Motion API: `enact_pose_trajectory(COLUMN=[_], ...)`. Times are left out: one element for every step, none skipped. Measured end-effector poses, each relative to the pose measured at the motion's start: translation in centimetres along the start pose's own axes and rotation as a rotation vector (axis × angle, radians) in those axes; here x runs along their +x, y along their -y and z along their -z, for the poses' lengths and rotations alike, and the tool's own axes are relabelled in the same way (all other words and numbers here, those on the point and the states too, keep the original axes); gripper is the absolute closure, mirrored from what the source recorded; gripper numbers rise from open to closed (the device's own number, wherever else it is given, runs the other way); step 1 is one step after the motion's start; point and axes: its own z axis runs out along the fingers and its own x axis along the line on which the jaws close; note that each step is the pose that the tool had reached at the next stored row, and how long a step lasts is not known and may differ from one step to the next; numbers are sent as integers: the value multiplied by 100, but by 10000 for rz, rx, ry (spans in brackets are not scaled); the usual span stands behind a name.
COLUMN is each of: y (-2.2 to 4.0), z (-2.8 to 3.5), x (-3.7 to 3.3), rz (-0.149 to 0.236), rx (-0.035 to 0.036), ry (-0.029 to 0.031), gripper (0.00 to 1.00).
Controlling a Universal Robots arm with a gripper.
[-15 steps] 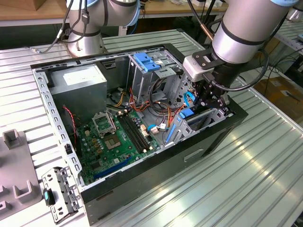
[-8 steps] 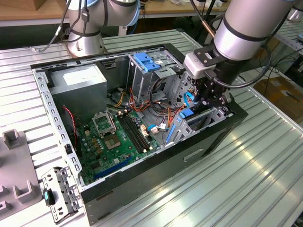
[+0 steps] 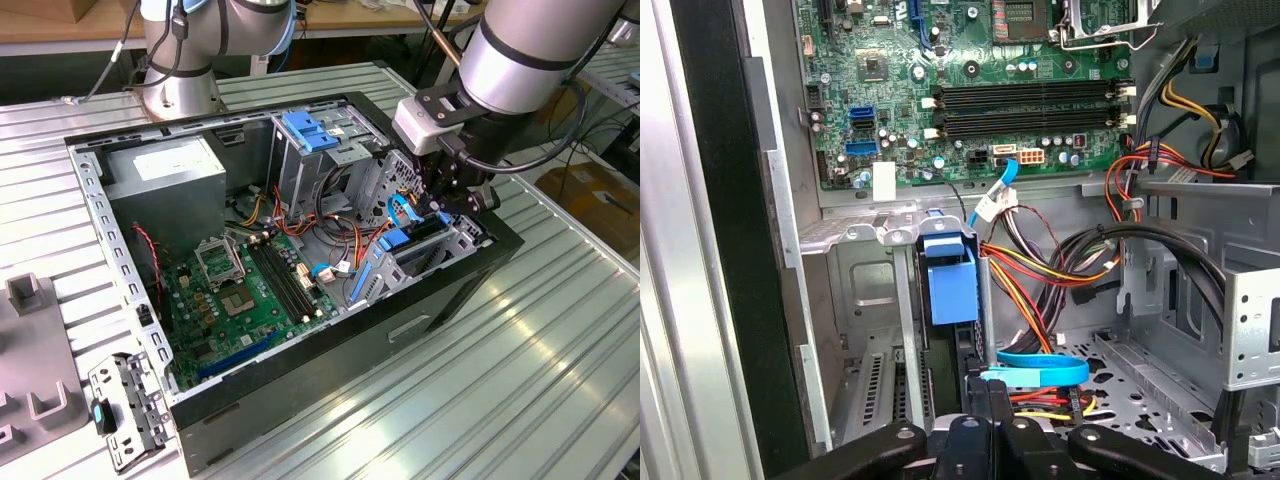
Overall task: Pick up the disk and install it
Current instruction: 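Insert the second disk wire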
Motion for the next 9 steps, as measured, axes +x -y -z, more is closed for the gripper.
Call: enact_pose_trajectory(y=[0,0,0,0,0,0,0,0,0], z=[0,0,0,0,0,0,0,0,0], x=[0,0,0,0,0,0,0,0,0], rz=[0,0,0,0,0,0,1,1,1], rx=[0,1,1,1,2,4,8,8,8], ry=[0,0,0,1,1,1,1,1,1], gripper=[89,89,89,89,89,89,89,89,89])
